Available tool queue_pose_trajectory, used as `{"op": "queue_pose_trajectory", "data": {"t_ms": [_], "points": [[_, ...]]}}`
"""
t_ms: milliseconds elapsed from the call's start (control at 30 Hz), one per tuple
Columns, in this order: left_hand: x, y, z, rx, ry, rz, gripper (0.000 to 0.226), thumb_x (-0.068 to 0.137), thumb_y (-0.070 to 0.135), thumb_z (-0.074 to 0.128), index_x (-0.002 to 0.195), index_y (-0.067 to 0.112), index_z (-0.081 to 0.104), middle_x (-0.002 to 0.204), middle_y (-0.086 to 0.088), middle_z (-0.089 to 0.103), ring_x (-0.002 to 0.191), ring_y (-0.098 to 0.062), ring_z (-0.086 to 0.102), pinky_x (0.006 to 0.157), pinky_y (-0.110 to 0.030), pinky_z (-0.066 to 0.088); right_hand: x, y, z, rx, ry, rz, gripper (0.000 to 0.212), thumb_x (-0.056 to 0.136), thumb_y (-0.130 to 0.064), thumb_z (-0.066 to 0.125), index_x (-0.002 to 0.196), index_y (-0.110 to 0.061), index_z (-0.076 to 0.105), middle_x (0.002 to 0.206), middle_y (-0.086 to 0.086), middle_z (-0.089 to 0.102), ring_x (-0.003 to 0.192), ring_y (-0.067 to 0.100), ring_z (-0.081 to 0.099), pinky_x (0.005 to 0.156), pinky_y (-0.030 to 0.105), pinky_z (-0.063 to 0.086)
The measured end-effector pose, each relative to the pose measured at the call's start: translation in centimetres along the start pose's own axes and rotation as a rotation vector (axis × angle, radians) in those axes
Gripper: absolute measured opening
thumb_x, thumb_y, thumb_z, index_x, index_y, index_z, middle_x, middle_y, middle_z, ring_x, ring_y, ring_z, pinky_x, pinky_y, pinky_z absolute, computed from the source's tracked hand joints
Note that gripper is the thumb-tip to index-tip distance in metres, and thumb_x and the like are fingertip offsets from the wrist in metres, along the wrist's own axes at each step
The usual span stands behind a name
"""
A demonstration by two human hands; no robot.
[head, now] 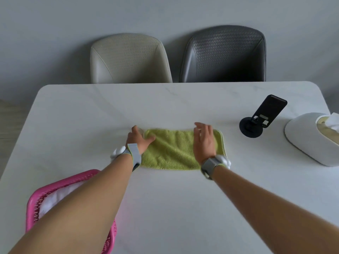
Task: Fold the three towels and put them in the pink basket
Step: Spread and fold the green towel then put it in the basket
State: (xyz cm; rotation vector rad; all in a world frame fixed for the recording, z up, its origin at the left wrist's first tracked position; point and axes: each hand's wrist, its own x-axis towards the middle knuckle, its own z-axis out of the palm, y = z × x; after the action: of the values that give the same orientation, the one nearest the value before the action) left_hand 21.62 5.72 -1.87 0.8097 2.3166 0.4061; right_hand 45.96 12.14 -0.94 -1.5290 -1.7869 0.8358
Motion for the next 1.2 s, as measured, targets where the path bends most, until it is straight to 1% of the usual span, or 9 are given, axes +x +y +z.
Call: {"op": "queue_pose_trajectory", "data": {"t_ms": [167,300,433,567,700,833,933,1067,1200], "points": [[-1.6,-1.4,0.9,-0.134,-0.065,-0.134,0.094,0.075,0.053,0.081,0.145,0.012,0.033,0.132,-0.011,0.058,0.118,-0.033,0.059,0.097,-0.038,0.047,-5.8,-1.5,3.4,0.181,-0.167,0.160,0.038,0.109,-0.027,0.035,0.140,-0.015,0.054,0.134,0.000,0.056,0.118,0.008,0.052,0.105,0.028,0.041],[-2.3,-2.2,1.2,-0.111,-0.088,-0.121,0.061,0.077,0.046,0.078,0.124,0.016,0.053,0.110,-0.004,0.068,0.099,-0.027,0.066,0.084,-0.034,0.053,-6.7,-1.0,4.3,0.261,-0.346,0.262,0.048,0.110,-0.035,0.030,0.156,-0.023,0.035,0.161,-0.005,0.036,0.149,0.010,0.029,0.124,0.031,0.021],[-3.4,-2.0,0.8,-0.067,-0.091,-0.018,0.025,0.086,0.034,0.068,0.102,0.015,0.066,0.093,-0.003,0.071,0.090,-0.027,0.068,0.077,-0.036,0.053,-6.5,-0.7,4.2,0.267,-0.437,0.266,0.053,0.109,-0.043,0.026,0.160,-0.027,0.022,0.167,-0.010,0.021,0.153,0.005,0.017,0.123,0.023,0.011],[-4.3,-1.3,-0.1,-0.175,-0.077,0.035,0.022,0.083,0.035,0.071,0.098,0.019,0.067,0.090,0.000,0.073,0.087,-0.022,0.069,0.083,-0.039,0.057,-6.4,-0.7,4.1,0.318,-0.467,0.297,0.056,0.108,-0.047,0.027,0.161,-0.028,0.019,0.168,-0.012,0.015,0.153,0.004,0.013,0.126,0.026,0.009],[-5.5,0.9,-0.9,-0.356,-0.164,0.052,0.023,0.077,0.031,0.069,0.099,0.023,0.068,0.092,0.000,0.075,0.087,-0.022,0.072,0.082,-0.047,0.060,-6.0,-1.0,3.7,0.376,-0.496,0.373,0.063,0.104,-0.058,0.028,0.160,-0.031,0.021,0.167,-0.015,0.017,0.153,0.003,0.014,0.127,0.031,0.008],[-7.4,4.7,-0.3,-0.498,-0.251,0.073,0.026,0.076,0.027,0.068,0.102,0.023,0.067,0.097,-0.008,0.074,0.087,-0.026,0.074,0.068,-0.046,0.061,-5.1,-1.6,2.8,0.500,-0.495,0.508,0.087,0.085,-0.083,0.028,0.156,-0.034,0.033,0.163,-0.011,0.031,0.151,0.009,0.026,0.126,0.033,0.013],[-9.0,7.5,0.6,-0.561,-0.314,0.097,0.024,0.084,0.019,0.068,0.109,0.021,0.064,0.098,-0.009,0.074,0.087,-0.027,0.074,0.066,-0.040,0.063,-4.3,-1.5,2.2,0.590,-0.508,0.605,0.098,0.072,-0.098,0.028,0.146,-0.037,0.050,0.149,-0.005,0.053,0.140,0.016,0.047,0.122,0.042,0.027],[-10.3,10.3,2.5,-0.567,-0.380,0.102,0.027,0.082,0.024,0.069,0.107,0.020,0.062,0.095,-0.013,0.074,0.082,-0.031,0.075,0.063,-0.042,0.063,-3.1,-0.6,0.7,0.717,-0.509,0.635,0.093,0.074,-0.096,0.027,0.124,-0.031,0.071,0.115,0.007,0.076,0.112,0.023,0.070,0.108,0.049,0.048],[-11.4,12.4,4.5,-0.597,-0.425,0.080,0.029,0.080,0.026,0.069,0.106,0.017,0.062,0.094,-0.017,0.073,0.072,-0.030,0.074,0.059,-0.041,0.061,-1.8,0.8,-2.2,0.790,-0.447,0.657,0.081,0.081,-0.087,0.033,0.120,-0.029,0.073,0.109,0.015,0.076,0.105,0.032,0.073,0.098,0.054,0.055]]}}
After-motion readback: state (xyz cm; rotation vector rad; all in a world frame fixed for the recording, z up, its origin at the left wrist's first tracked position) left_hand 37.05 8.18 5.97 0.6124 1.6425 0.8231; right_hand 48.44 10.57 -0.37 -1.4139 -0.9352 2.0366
